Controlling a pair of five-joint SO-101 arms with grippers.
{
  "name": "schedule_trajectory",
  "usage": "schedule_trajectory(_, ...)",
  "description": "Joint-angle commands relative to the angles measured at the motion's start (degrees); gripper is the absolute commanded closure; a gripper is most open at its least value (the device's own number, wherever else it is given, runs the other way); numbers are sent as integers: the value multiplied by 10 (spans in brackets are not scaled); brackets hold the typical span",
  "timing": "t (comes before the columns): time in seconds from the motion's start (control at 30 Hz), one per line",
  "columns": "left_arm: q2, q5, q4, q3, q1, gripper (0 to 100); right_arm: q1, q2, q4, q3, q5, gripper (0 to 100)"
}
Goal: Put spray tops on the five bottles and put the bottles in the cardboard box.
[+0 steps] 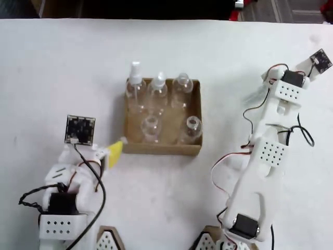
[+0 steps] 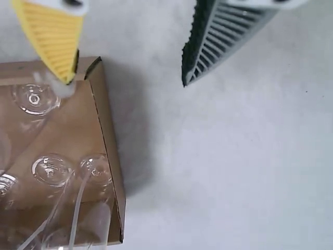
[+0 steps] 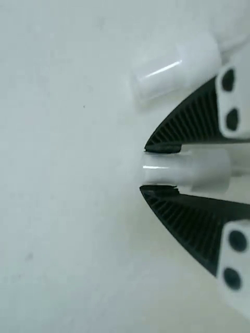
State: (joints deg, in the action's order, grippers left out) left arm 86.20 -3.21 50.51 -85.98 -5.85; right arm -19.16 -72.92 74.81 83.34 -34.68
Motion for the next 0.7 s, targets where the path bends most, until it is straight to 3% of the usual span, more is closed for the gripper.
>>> schedule_trajectory(0.0, 7, -6, -13, 7, 2, 704, 16, 90, 68, 130, 34, 982)
schedule_trajectory(0.17, 18, 0, -9, 32, -47, 780, 56, 228, 87, 113, 131, 982)
schedule_trajectory(0.3, 67, 56, 7, 30, -103, 833, 102, 313, 109, 120, 172, 982)
schedule_trajectory(0.53, 198, 50, 58, -3, -108, 849, 213, 445, 231, 120, 221, 982)
schedule_trajectory(0.67, 183, 50, 59, -3, -107, 848, 246, 504, 242, 120, 237, 982)
